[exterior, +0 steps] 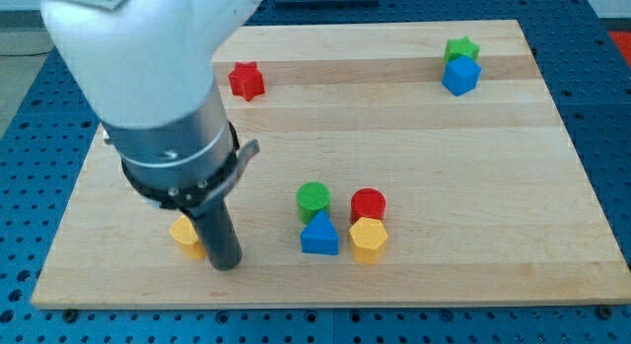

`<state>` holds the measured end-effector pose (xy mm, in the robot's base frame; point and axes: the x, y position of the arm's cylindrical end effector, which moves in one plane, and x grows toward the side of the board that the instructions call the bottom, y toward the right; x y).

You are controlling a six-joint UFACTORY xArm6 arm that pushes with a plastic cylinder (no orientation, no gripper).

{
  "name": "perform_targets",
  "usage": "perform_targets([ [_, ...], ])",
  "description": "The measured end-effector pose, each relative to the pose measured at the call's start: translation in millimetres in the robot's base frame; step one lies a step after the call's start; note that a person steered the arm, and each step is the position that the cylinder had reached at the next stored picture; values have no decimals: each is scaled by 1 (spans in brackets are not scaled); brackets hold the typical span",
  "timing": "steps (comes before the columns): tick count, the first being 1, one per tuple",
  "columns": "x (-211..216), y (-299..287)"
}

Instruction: Move the green circle and blue triangle to the center of the board

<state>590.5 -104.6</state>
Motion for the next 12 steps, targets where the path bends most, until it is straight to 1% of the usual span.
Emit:
perform_targets([
  [1,9,18],
  [3,9,73],
  [4,3,80],
  [7,-56,80],
  [9,-105,80],
  [10,-106,80],
  [11,-65,74],
  [12,-17,84],
])
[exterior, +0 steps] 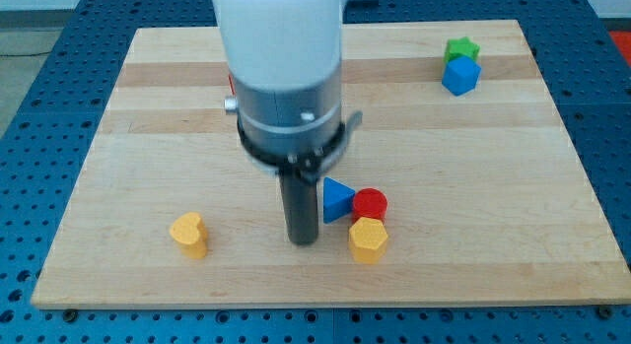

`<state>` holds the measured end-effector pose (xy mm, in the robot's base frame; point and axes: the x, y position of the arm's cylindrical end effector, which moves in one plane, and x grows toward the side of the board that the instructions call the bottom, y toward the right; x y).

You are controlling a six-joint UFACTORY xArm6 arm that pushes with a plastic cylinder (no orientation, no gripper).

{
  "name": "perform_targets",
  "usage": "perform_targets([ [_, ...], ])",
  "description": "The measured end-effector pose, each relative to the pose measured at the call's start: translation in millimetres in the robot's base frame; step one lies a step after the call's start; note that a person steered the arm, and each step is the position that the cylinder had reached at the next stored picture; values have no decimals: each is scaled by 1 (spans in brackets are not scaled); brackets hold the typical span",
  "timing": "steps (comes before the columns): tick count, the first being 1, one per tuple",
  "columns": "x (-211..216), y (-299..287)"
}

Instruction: Move the green circle and blue triangle to the center of the board

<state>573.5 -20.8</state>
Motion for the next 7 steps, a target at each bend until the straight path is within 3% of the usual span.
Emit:
perform_targets([
  [1,5,33],
  [4,-79,8],
  [7,-62,-78],
])
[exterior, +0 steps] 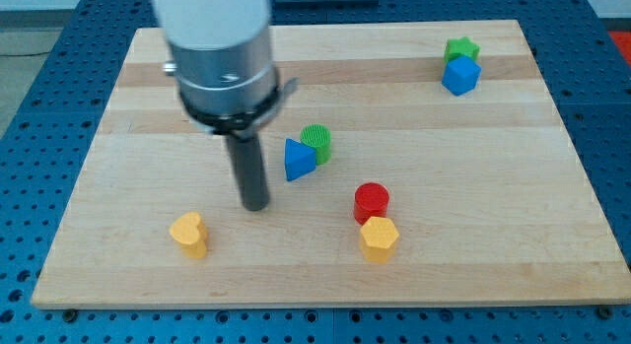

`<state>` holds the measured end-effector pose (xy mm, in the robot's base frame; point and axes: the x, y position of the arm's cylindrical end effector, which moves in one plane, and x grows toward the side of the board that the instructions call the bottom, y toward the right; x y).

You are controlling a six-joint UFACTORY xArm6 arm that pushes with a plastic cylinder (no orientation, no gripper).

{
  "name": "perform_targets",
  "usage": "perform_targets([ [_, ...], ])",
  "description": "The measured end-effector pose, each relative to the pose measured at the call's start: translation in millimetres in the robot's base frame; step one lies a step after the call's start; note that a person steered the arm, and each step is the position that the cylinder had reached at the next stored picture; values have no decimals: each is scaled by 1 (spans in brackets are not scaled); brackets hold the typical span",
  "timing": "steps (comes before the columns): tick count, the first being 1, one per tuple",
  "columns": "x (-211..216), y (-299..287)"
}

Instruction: Move the green circle and blue triangle to the center of the board

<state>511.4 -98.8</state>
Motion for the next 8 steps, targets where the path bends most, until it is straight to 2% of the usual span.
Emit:
perform_targets([
  [1,-21,-4],
  [6,-115,121],
  [7,-135,110],
  [8,-122,74],
])
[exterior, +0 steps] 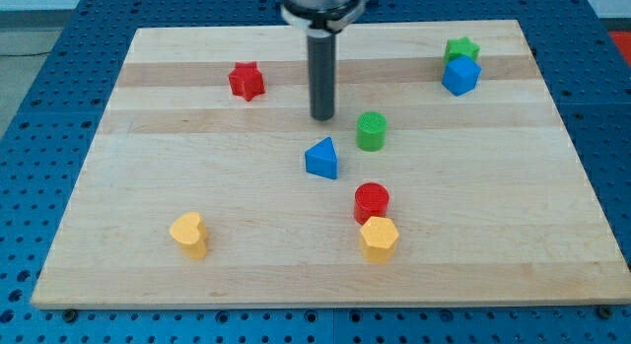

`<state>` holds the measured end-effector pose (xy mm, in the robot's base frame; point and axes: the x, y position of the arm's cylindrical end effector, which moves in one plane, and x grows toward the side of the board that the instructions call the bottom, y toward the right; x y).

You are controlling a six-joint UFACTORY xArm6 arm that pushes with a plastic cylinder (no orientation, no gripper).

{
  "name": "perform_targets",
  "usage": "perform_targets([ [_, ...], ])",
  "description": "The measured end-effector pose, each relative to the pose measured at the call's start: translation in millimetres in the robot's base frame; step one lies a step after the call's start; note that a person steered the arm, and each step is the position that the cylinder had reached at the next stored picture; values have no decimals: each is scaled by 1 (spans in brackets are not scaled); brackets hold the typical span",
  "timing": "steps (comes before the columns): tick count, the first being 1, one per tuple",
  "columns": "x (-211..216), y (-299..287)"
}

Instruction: Move the green circle and blue triangle to the center of the board

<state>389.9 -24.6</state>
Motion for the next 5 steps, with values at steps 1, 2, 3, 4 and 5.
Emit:
perform_targets([
  [1,55,-45],
  [2,94,-69],
  [3,112,-48],
  [4,102,-17],
  [5,84,6],
])
